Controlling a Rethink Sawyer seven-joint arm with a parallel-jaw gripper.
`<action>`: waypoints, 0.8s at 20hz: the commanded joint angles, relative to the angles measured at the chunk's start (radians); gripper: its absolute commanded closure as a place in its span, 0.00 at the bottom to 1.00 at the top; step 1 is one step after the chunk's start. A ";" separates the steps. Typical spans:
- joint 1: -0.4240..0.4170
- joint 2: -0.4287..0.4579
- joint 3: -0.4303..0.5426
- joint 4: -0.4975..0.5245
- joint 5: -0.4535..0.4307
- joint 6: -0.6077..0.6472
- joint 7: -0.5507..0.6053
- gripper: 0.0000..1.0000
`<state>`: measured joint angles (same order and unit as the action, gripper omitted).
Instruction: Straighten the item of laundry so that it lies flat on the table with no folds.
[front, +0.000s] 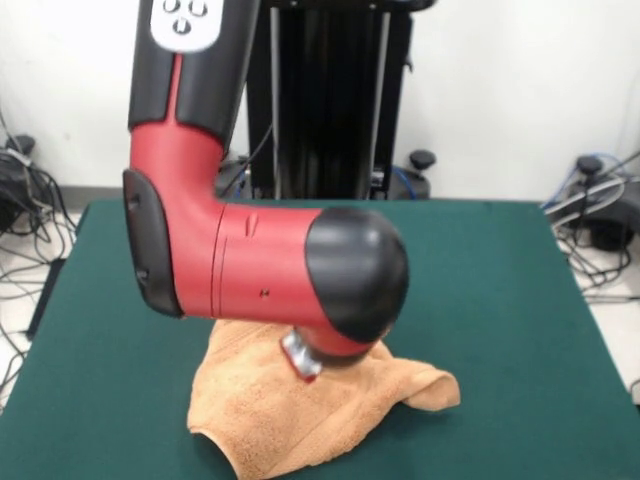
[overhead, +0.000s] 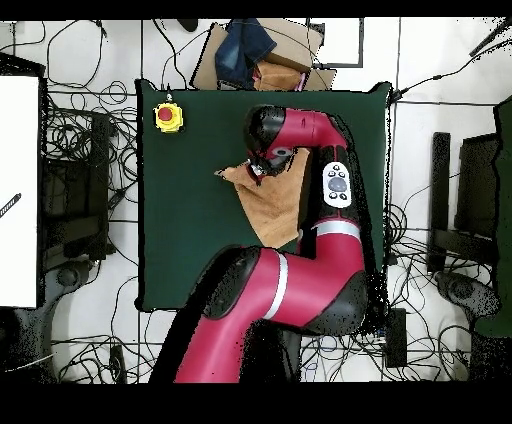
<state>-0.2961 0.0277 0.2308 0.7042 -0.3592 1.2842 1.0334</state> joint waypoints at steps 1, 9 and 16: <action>-0.004 0.254 0.005 -0.032 -0.083 -0.194 0.088 0.00; 0.010 0.217 -0.007 0.075 -0.045 -0.257 0.094 0.00; 0.021 0.209 -0.013 0.098 -0.055 -0.289 0.112 0.00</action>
<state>-0.3064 0.1243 0.2279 0.6438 -0.3614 1.1470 1.0338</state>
